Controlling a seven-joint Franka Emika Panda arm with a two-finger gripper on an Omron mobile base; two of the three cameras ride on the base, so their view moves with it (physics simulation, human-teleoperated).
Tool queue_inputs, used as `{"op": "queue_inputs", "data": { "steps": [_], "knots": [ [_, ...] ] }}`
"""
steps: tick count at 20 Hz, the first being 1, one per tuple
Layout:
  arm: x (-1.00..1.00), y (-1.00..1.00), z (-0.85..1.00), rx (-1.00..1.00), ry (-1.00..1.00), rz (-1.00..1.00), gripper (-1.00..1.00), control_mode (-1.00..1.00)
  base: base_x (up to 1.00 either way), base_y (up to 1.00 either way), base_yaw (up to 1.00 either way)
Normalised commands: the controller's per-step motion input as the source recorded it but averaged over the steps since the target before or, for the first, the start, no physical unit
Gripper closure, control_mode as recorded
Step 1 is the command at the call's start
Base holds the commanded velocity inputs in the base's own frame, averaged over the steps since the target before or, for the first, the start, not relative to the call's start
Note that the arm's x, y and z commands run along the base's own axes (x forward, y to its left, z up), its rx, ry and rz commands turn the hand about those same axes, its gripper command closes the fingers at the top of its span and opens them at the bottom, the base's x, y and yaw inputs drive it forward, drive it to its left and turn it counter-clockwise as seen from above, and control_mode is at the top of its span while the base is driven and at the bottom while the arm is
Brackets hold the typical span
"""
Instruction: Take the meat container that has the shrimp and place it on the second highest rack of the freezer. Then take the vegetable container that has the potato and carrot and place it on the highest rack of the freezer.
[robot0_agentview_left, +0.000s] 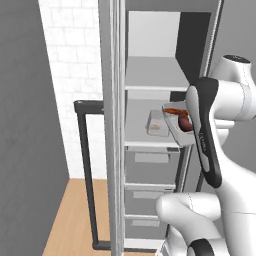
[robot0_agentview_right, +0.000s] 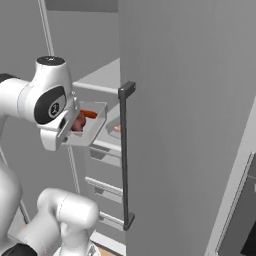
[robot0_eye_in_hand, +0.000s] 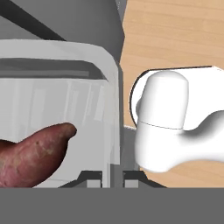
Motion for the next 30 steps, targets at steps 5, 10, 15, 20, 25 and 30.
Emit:
{"op": "queue_inputs", "data": {
  "steps": [5, 10, 15, 20, 25, 30],
  "knots": [
    [0.0, 0.0, 0.0, 0.0, 0.0, 0.0, 1.0, 1.0, 0.36, 0.55, -0.12],
    [0.0, 0.0, 0.0, 0.0, 0.0, 0.0, 1.0, 1.0, 0.21, 0.37, -0.09],
    [0.0, 0.0, 0.0, 0.0, 0.0, 0.0, 1.0, 1.0, 0.01, 0.02, -0.01],
    [0.0, 0.05, -0.05, 0.0, -0.01, -0.01, 1.0, -1.0, 0.0, 0.0, 0.0],
    [0.0, 0.13, 0.06, 0.0, -0.09, -0.13, 1.0, -1.0, 0.0, 0.0, 0.0],
    [0.13, 0.08, 0.49, 0.0, -0.15, -0.11, 1.0, -1.0, 0.0, 0.0, 0.0]
  ]
}}
